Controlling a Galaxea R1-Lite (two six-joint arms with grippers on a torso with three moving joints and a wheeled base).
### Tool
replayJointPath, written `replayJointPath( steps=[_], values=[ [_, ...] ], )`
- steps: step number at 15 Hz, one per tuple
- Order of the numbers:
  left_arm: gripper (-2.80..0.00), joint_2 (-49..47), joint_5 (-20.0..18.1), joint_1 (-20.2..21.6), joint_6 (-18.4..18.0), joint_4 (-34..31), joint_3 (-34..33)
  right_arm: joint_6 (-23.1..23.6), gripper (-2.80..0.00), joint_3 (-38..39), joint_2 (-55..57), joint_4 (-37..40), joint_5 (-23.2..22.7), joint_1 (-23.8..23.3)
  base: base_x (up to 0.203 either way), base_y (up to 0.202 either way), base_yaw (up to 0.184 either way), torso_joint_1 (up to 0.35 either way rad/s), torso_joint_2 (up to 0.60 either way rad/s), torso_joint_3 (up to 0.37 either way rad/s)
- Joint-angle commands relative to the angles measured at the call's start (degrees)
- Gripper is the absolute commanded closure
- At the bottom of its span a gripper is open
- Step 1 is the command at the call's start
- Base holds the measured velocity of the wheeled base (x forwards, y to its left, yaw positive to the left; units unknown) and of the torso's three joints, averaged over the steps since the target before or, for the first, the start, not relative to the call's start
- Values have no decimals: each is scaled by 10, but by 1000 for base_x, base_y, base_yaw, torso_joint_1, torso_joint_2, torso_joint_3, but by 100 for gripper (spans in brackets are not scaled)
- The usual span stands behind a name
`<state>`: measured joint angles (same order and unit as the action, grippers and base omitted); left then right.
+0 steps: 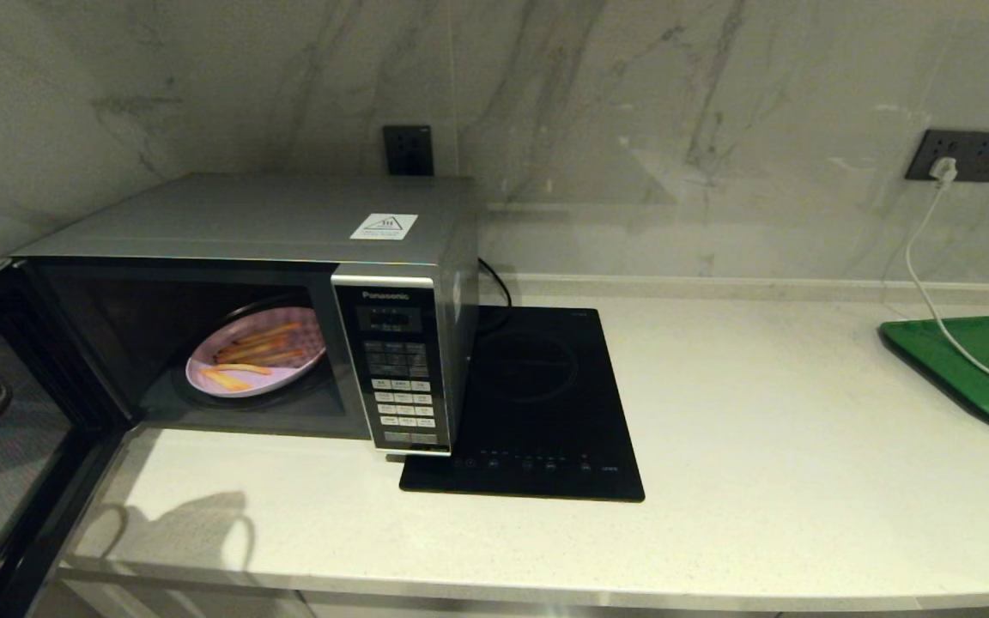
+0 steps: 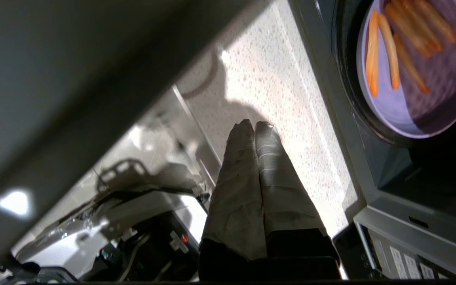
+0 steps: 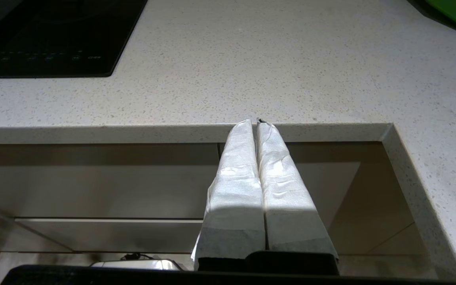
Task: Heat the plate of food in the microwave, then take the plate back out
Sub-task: Take the plate out of the microwave
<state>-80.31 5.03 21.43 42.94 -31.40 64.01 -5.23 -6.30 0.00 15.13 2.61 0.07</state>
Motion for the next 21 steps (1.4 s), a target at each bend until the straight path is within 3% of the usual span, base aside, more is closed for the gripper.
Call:
replayJointPath(
  steps=[1,5,8,12,15,18,21],
  values=[
    [0,-3,0,15,-3,0,-3,0,0,0,0,1,0,0,0,0,0,0,0,0],
    [0,-9,-7,70,-25,35,-3,0,0,0,0,1,0,0,0,0,0,0,0,0],
    [0,-17,-42,111,-50,43,-11,0,0,0,0,1,0,0,0,0,0,0,0,0],
    [0,-10,-64,97,-46,39,-20,0,0,0,0,1,0,0,0,0,0,0,0,0],
    [0,-11,-91,48,-3,16,-29,0,0,0,0,1,0,0,0,0,0,0,0,0],
    [0,-26,-107,-45,85,5,-29,0,0,0,0,1,0,0,0,0,0,0,0,0],
    [0,-109,-106,-99,195,15,14,0,0,0,0,1,0,0,0,0,0,0,0,0]
  ],
)
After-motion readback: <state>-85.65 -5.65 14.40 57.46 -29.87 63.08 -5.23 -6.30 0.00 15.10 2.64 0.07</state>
